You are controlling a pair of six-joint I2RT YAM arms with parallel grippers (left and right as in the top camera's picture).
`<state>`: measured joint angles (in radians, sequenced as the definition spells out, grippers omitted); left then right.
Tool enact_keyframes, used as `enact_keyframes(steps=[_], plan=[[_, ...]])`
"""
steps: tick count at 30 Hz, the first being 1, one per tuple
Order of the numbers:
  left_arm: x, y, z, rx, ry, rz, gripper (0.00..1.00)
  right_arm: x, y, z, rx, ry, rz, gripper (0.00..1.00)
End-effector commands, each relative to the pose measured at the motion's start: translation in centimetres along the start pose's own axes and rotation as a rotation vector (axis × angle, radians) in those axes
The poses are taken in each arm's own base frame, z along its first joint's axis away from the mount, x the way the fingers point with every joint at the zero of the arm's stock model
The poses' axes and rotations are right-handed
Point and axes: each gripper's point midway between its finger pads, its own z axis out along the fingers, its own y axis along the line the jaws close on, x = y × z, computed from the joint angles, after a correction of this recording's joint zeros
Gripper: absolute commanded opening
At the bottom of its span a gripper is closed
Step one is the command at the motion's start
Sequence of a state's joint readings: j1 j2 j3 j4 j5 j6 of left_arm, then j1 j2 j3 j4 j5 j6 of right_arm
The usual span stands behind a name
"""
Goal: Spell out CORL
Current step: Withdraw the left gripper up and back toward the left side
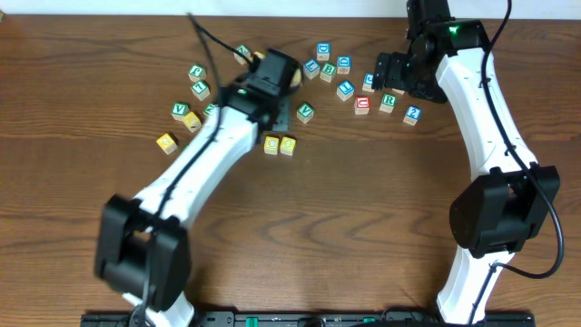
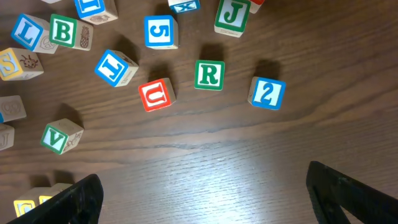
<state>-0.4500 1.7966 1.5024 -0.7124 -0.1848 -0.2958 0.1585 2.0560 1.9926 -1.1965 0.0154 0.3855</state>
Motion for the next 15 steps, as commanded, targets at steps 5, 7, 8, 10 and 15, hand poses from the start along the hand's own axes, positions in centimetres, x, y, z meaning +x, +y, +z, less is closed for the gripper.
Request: enact_keyframes(steps=[5,7,8,10,15], plan=[[-2.7,4.4,-4.7,-0.035,-0.092,-0.101,0.22,-0.2,0.2,-0.1,0.003,-0.009,-0.014,0.99],[-2.7,5.2,-5.2,-0.042,-0.094,-0.115,0.27,-0.2,0.2,-0.1,0.004,-0.009,-0.014,0.99],[-2.7,5.6,-5.4,-0.046,-0.095,-0.123,0.28,-0.2,0.2,-0.1,0.003,-0.009,-0.014,0.99],[-2.6,6.5,-5.7,-0.058,-0.09,-0.137,0.29,-0.2,0.2,-0.1,0.003,-0.009,-0.014,0.99],[-2.7,8.7,-6.2,-0.086,-0.081,-0.177,0.3,-0.2,0.3,-0.1,0.003,-0.009,-0.015,0.99]])
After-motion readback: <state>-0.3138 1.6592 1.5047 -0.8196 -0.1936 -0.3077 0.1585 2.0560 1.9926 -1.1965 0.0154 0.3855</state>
